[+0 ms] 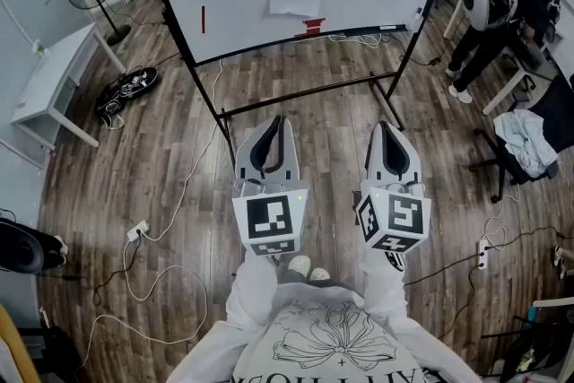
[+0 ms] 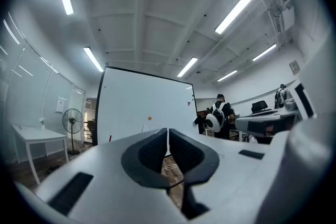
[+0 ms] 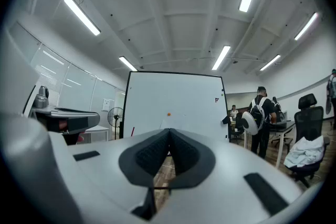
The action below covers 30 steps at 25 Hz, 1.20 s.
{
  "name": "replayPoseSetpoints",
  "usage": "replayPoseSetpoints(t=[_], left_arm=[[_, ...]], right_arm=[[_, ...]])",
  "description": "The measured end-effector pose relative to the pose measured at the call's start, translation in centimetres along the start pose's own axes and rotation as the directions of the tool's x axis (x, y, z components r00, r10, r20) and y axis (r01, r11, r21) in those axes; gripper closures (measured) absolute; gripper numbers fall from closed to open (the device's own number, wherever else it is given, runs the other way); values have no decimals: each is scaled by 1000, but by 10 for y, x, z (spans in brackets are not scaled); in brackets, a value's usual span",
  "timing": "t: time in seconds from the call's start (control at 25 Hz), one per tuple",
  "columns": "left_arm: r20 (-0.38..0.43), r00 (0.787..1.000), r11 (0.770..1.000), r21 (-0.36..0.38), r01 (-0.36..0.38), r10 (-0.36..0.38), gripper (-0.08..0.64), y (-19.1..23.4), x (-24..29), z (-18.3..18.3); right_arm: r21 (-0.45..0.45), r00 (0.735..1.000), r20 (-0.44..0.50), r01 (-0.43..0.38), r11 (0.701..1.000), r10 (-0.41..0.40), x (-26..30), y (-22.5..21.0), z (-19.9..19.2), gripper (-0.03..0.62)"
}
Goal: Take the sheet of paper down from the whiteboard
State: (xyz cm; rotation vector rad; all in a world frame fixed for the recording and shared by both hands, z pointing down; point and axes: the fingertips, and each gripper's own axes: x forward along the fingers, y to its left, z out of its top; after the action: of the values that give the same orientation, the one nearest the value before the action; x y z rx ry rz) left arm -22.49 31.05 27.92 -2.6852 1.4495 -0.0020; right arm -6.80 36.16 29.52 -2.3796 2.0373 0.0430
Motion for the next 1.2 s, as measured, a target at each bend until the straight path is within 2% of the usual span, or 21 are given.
replayPoseSetpoints(t=[0.56,0.84,1.2], left_arm=[[-10,1000,1000,4,7,-7,546,19,24,-9],[-29,999,1000,9,24,-24,546,32,40,-22],[-58,998,1000,-3,19,-19,546,43,83,-38]], right_arm=[[3,1000,-14,-6,1000,6,30,9,-9,589],[35,1000,-21,9,999,-8,49,18,-21,589],[47,999,-43,0,999,2,92,12,-35,589]])
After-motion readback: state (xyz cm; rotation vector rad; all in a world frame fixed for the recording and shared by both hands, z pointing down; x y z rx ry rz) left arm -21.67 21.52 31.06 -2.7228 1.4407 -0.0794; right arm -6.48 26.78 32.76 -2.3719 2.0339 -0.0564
